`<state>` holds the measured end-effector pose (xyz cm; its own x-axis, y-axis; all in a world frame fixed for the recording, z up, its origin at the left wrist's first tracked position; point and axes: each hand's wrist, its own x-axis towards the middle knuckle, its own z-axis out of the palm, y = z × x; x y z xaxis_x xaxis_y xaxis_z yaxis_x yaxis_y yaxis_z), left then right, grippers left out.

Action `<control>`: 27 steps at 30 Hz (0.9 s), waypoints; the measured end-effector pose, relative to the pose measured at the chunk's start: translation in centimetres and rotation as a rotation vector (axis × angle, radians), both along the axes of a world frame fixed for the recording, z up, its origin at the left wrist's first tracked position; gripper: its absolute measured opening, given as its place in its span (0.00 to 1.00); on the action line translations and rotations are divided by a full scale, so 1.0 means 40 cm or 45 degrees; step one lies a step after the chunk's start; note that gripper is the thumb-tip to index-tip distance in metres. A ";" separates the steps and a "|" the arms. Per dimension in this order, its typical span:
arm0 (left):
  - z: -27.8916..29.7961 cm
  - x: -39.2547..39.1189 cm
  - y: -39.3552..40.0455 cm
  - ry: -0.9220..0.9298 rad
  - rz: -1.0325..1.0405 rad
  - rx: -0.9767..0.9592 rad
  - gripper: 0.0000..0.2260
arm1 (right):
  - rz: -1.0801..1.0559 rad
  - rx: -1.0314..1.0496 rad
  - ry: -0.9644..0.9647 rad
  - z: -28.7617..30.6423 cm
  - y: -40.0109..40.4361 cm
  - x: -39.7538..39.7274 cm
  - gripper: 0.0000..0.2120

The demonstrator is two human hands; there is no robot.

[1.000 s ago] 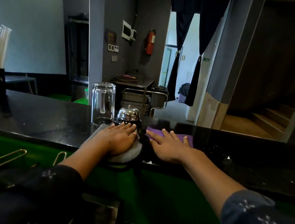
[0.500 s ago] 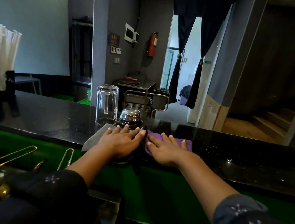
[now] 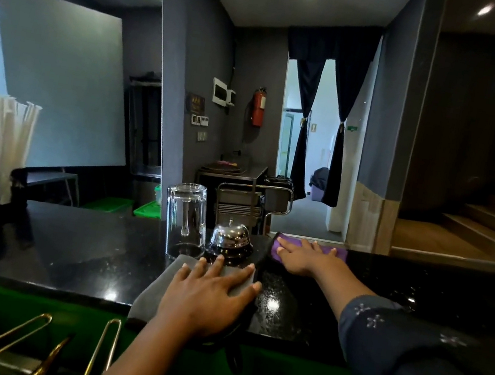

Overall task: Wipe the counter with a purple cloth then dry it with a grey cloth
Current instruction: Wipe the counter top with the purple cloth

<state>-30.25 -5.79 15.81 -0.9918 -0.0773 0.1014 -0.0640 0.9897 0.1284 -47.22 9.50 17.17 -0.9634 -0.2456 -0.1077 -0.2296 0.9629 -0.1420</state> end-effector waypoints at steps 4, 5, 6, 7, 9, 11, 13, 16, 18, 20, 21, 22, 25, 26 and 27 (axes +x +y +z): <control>0.008 -0.009 -0.007 -0.010 0.016 0.014 0.26 | 0.071 -0.023 -0.017 0.004 -0.003 0.045 0.26; 0.006 -0.008 -0.006 -0.022 0.019 0.011 0.26 | 0.090 -0.024 -0.025 0.002 0.002 0.066 0.26; 0.005 -0.007 -0.005 -0.032 0.021 -0.002 0.26 | 0.106 -0.025 -0.030 -0.003 0.011 0.089 0.26; 0.005 -0.008 -0.004 -0.037 0.019 -0.014 0.26 | 0.120 -0.028 -0.028 -0.007 0.022 0.114 0.26; 0.003 -0.012 -0.005 -0.036 0.023 -0.023 0.27 | 0.151 -0.044 -0.012 -0.011 0.045 0.170 0.25; 0.000 -0.018 -0.017 -0.043 0.021 -0.042 0.29 | 0.171 -0.055 -0.002 -0.011 0.068 0.232 0.25; -0.006 -0.026 -0.032 -0.059 -0.008 -0.078 0.36 | 0.190 -0.032 0.006 -0.011 0.083 0.283 0.25; -0.016 -0.039 -0.047 -0.103 -0.083 -0.207 0.48 | 0.221 -0.017 0.002 -0.013 0.103 0.332 0.25; -0.023 -0.039 -0.047 -0.127 -0.114 -0.248 0.49 | 0.262 -0.020 -0.009 -0.016 0.136 0.351 0.25; -0.018 -0.035 -0.037 -0.089 -0.107 -0.217 0.48 | 0.262 -0.031 0.015 -0.015 0.195 0.350 0.25; -0.010 -0.024 -0.029 -0.080 -0.082 -0.178 0.44 | 0.237 -0.038 0.027 -0.014 0.232 0.347 0.25; -0.002 -0.013 -0.021 -0.076 -0.052 -0.140 0.37 | 0.191 -0.041 0.037 -0.014 0.274 0.343 0.25; 0.008 0.004 0.000 -0.073 0.002 -0.080 0.29 | -0.017 -0.022 0.025 -0.013 0.389 0.326 0.25; 0.008 0.009 0.005 -0.073 0.012 -0.073 0.29 | -0.078 -0.016 0.017 -0.013 0.412 0.324 0.25; 0.007 0.009 0.007 -0.079 0.022 -0.061 0.29 | -0.121 -0.010 0.010 -0.013 0.422 0.323 0.25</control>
